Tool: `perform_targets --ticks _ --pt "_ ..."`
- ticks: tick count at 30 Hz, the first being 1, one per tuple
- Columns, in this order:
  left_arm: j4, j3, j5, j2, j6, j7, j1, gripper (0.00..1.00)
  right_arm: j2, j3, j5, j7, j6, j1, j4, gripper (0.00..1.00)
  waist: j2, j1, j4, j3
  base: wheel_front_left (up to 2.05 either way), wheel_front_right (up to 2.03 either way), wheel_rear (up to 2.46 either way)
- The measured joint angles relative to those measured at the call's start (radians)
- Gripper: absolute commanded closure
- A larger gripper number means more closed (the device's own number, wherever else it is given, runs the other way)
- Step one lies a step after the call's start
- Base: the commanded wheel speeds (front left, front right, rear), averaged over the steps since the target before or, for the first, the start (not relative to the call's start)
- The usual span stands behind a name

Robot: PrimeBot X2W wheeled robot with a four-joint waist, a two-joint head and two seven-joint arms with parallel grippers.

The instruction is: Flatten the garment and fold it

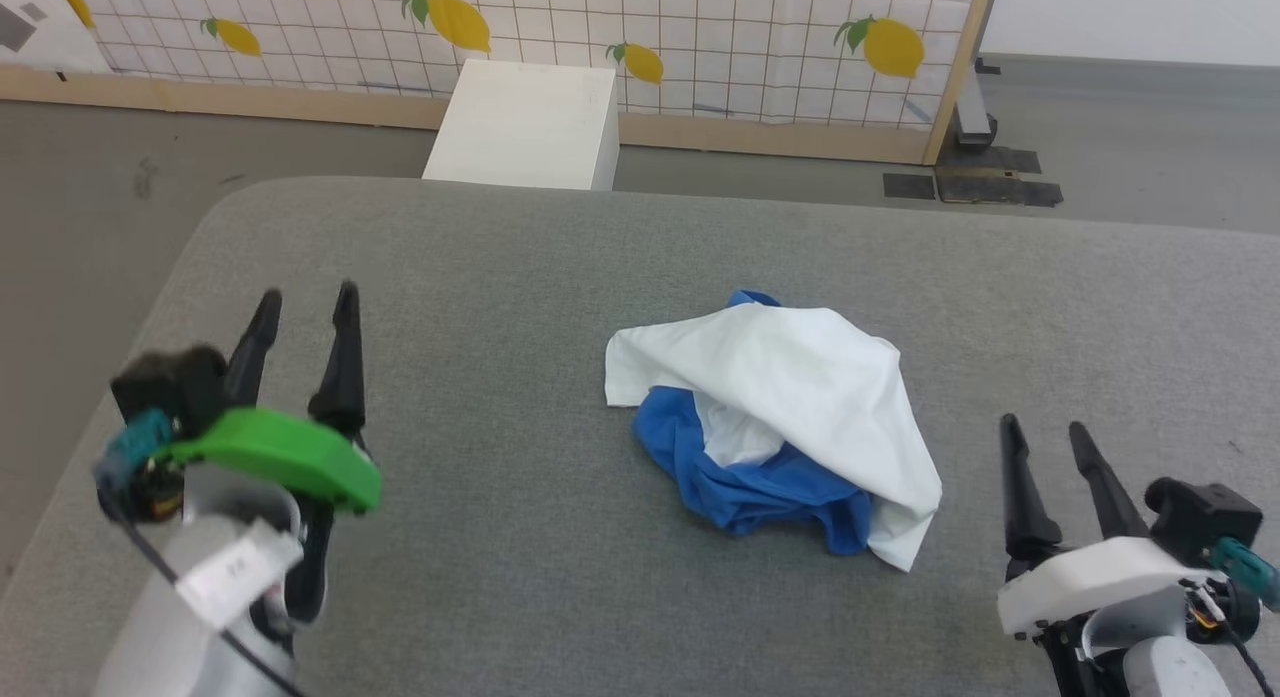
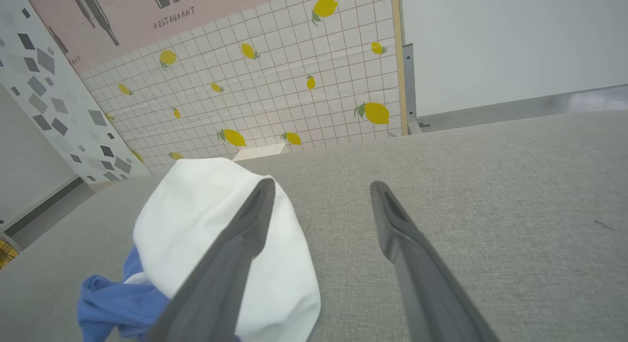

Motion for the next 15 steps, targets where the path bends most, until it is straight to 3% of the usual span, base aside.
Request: perform_targets --ticks 8,15 --pt "-0.023 0.016 0.064 -0.038 0.037 -0.091 0.149 0.00 -0.001 0.096 -0.041 0.273 0.000 -0.052 -0.038 0.00 0.0000 0.0000 -0.017 0.006 0.00 0.00 0.00" --pt "-0.117 0.077 0.112 -0.108 0.058 -0.095 0.241 0.00 -0.001 0.300 -0.152 0.655 0.000 -0.189 -0.085 0.00 0.0000 0.0000 -0.030 0.032 0.00 0.00 0.00"
